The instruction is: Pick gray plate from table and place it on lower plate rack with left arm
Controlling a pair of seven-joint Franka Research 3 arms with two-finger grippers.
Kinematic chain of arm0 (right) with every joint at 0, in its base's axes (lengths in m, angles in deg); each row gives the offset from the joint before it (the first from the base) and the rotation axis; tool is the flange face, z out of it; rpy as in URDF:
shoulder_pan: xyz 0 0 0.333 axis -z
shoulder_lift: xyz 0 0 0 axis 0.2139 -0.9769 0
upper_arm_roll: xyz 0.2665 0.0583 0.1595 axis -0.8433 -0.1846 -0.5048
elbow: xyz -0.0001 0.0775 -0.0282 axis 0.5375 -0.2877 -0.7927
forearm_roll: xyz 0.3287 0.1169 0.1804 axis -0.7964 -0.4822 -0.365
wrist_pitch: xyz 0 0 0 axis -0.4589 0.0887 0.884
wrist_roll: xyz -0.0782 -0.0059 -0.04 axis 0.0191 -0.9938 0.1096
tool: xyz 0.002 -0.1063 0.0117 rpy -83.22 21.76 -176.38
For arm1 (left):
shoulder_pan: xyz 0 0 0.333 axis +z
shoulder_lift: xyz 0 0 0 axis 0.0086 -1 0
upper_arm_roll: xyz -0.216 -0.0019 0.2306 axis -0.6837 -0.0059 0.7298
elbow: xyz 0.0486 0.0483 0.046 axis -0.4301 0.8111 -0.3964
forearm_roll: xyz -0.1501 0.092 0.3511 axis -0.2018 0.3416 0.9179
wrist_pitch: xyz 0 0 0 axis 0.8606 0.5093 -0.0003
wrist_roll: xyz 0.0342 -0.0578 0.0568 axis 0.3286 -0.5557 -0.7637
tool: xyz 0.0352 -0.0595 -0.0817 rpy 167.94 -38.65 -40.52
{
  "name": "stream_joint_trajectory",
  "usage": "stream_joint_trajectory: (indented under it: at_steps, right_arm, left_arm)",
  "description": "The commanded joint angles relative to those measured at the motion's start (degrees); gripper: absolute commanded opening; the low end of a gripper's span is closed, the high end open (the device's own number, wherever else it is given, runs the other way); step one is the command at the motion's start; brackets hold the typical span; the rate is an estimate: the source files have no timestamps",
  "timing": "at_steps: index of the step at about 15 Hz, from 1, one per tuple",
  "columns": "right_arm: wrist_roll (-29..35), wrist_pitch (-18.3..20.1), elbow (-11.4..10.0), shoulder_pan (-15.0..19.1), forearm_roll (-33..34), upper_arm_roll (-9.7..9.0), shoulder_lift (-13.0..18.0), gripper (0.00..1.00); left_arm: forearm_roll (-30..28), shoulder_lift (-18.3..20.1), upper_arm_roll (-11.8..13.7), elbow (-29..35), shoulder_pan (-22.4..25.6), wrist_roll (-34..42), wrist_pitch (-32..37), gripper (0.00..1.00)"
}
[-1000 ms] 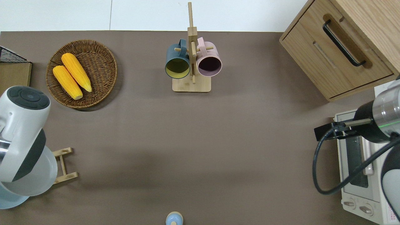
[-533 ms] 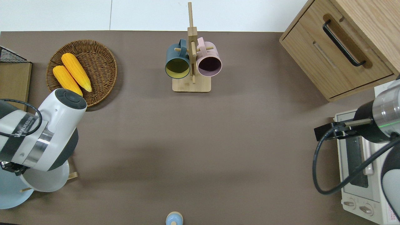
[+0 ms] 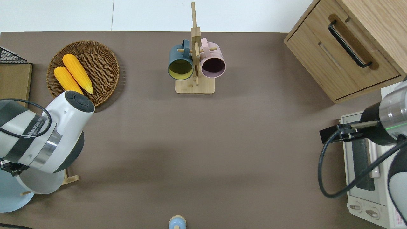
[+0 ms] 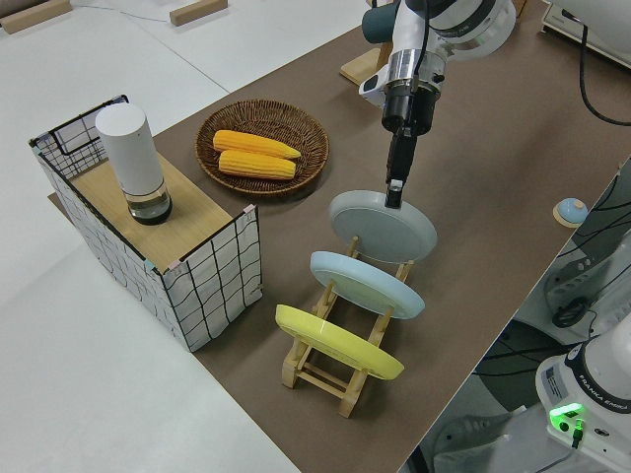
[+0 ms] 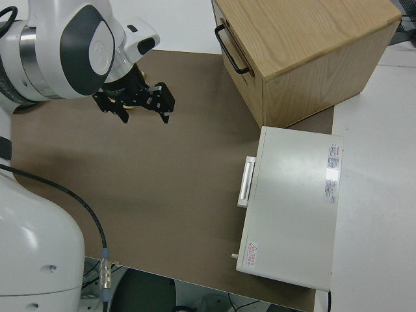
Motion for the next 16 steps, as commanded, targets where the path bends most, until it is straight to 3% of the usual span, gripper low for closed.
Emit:
stream_joint_trajectory:
  at_steps: [1, 7, 9, 10, 11, 12, 13, 14, 15, 16]
  right_arm:
    - [-0.2, 0.9, 0.3, 0.8, -0.2, -0.38, 0.3, 0.99]
    - [-0.2, 0.9, 0.3, 0.8, -0.2, -0.38, 0.3, 0.987]
    - [-0.2, 0.9, 0.3, 0.8, -0.2, -0.38, 0.3, 0.99]
    - [-0.2, 0.9, 0.3, 0.8, -0.2, -0.38, 0.3, 0.987]
    - [-0.2, 0.9, 0.3, 0.8, -0.2, -0.38, 0.3, 0.99]
    - [-0.2, 0.9, 0.3, 0.8, -0.2, -0.38, 0.3, 0.987]
    - [-0.2, 0.9, 0.3, 0.8, -0.2, -0.38, 0.3, 0.99]
    - [-0.2, 0.9, 0.3, 0.8, -0.2, -0.38, 0.3, 0.99]
    - [-0.2, 0.9, 0.3, 0.8, -0.2, -0.38, 0.3, 0.99]
    - [-0.2, 0.9, 0.3, 0.8, -0.2, -0.38, 0.3, 0.987]
  left_arm:
    - [1.4, 0.0, 0.3, -0.3, -0.8, 1.0, 1.4, 0.0]
    - [-1.1, -1.9, -0.2, 0.3, -1.1, -0.9, 0.8, 0.01]
    - [-3.1, -2.2, -0.2, 0.2, -1.1, -0.6, 0.1, 0.25]
    - [-3.3, -2.3, -0.2, 0.2, -1.1, -0.6, 0.0, 0.29]
    - [-3.4, -2.2, -0.3, 0.2, -1.1, -0.1, 0.0, 0.45]
    - [-3.6, -2.2, -0.3, 0.1, -1.1, -0.2, 0.0, 0.47]
    - [-4.0, -2.2, -0.5, -0.1, -1.1, 0.0, 0.0, 0.62]
    - [-4.7, -2.2, -0.8, -0.5, -1.1, 0.0, 0.0, 0.69]
    - [-5.6, -2.0, -1.0, -0.8, -1.1, 0.1, -0.1, 0.87]
    - [-6.9, -1.8, -1.8, -1.8, -1.1, -0.1, -1.0, 0.99]
